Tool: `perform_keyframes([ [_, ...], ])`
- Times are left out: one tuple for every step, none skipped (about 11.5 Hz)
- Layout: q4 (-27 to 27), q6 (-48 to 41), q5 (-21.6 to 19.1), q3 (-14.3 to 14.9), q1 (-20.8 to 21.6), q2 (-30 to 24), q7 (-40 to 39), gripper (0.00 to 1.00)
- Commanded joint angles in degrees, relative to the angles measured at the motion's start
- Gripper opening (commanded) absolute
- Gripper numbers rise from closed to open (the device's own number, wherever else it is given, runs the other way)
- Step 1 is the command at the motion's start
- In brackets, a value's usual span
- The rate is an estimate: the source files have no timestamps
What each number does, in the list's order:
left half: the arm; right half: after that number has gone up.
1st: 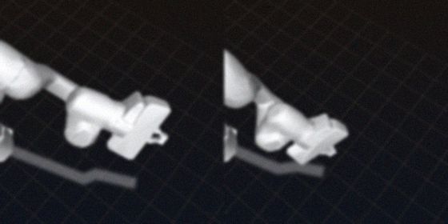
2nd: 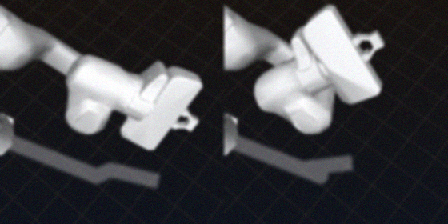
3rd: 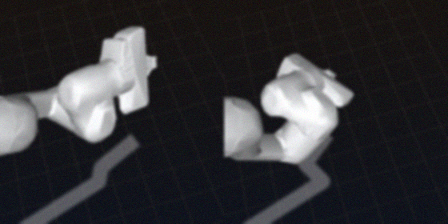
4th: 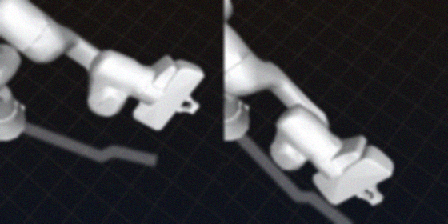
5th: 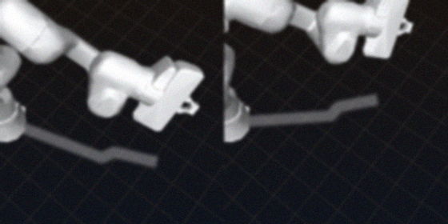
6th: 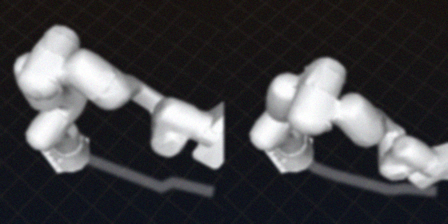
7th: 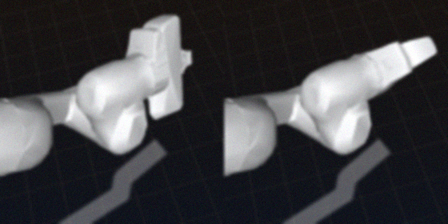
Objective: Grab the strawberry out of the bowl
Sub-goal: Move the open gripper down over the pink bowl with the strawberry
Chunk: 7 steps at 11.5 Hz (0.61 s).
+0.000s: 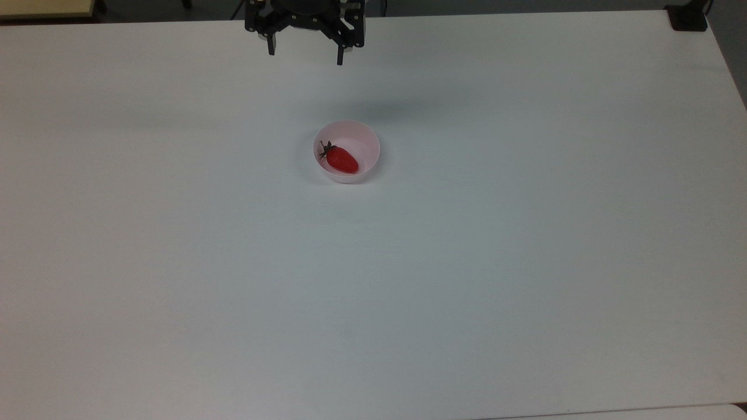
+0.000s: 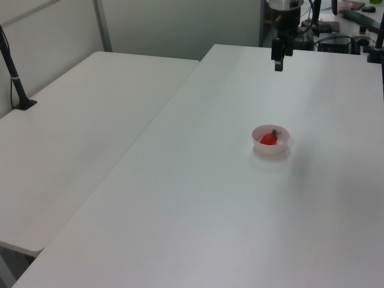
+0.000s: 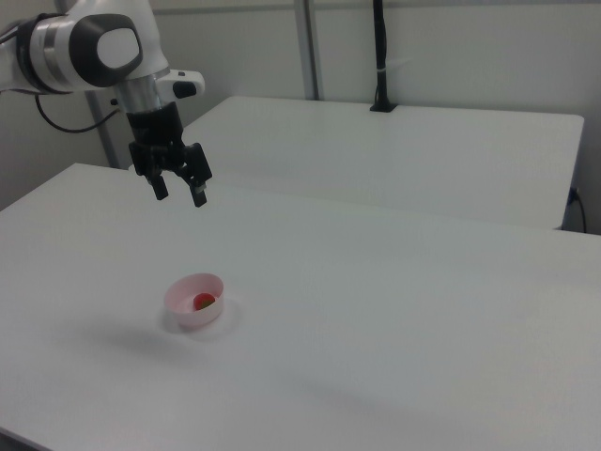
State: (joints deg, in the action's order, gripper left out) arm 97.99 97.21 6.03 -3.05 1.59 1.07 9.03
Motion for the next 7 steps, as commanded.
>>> perform_keyframes([
  [1.3,-1.9,-0.8,0.7,-0.6,-0.5,-1.7,1.00],
  [1.2,-2.0,-0.8,0.7,-0.6,-0.6,-1.7,1.00],
  [1.1,-1.9,-0.8,0.7,-0.6,-0.5,-1.7,1.00],
  [1.2,-1.8,-0.8,0.7,-0.5,-0.5,-1.7,1.00],
  [1.2,-1.8,-0.8,0.6,-0.5,-0.5,-1.7,1.00],
  [1.3,-1.8,-0.8,0.6,-0.4,-0.5,-2.3,1.00],
  [1.4,-1.8,-0.9,0.5,-0.3,-0.3,-5.7,1.00],
])
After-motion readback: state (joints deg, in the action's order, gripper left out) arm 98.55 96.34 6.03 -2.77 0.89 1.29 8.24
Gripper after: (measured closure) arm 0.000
